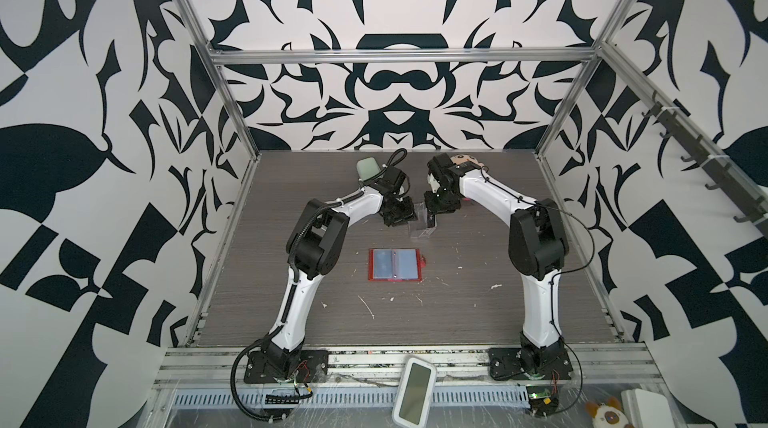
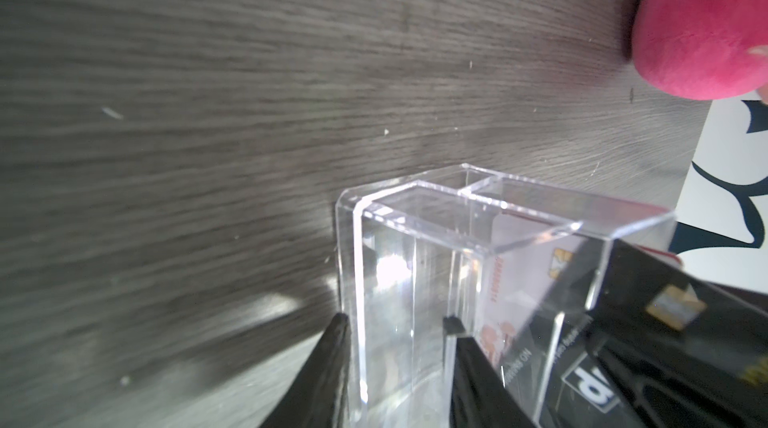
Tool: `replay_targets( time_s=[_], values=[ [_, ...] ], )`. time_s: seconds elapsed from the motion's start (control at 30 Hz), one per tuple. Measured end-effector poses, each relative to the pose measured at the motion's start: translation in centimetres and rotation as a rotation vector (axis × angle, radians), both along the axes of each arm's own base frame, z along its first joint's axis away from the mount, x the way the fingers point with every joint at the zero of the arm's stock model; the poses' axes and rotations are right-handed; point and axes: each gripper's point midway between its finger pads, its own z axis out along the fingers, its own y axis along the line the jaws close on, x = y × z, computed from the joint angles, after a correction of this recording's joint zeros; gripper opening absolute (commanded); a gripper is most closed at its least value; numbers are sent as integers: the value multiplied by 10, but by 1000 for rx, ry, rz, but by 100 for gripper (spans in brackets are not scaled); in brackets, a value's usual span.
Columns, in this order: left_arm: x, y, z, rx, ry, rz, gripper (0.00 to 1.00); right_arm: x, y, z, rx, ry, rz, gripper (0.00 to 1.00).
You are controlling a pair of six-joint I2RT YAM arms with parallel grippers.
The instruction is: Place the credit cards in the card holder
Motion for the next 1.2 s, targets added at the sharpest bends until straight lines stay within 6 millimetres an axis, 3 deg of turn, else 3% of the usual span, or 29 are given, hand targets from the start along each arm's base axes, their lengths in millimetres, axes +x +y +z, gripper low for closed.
replay_targets(
  time_s=[1.2],
  values=[
    [0, 0, -2, 1, 5, 2, 40, -6, 2, 11, -14, -10, 19, 21]
  ],
)
